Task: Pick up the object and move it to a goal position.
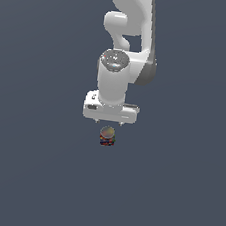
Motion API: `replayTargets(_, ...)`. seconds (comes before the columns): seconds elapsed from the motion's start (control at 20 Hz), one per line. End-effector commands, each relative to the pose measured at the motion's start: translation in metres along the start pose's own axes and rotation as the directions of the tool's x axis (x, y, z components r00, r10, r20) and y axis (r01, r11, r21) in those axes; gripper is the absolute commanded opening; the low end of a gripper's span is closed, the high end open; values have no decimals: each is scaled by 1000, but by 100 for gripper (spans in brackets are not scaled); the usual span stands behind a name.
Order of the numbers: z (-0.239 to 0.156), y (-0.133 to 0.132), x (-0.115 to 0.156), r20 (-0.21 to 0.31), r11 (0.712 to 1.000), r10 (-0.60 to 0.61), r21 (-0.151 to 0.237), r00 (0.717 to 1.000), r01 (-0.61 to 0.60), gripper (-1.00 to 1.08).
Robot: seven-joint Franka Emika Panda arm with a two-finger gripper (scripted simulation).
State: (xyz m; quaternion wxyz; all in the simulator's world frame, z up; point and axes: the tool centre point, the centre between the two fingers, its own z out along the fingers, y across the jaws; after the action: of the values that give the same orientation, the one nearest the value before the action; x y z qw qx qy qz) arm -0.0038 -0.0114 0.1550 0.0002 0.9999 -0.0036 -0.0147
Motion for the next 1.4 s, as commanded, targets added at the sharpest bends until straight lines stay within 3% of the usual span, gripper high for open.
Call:
replayTargets(0.0, 0, 0, 0, 0, 1000, 0, 0, 1000, 0, 100)
replayTargets(0.45, -12, 21, 8, -29, 1000, -10, -19, 1000, 9, 100)
replayTargets(0.8, -11, 21, 8, -29, 1000, -10, -19, 1000, 9, 100)
replayTargets(1.35, 35, 5, 7, -28, 992, -125, -8, 992, 125, 100)
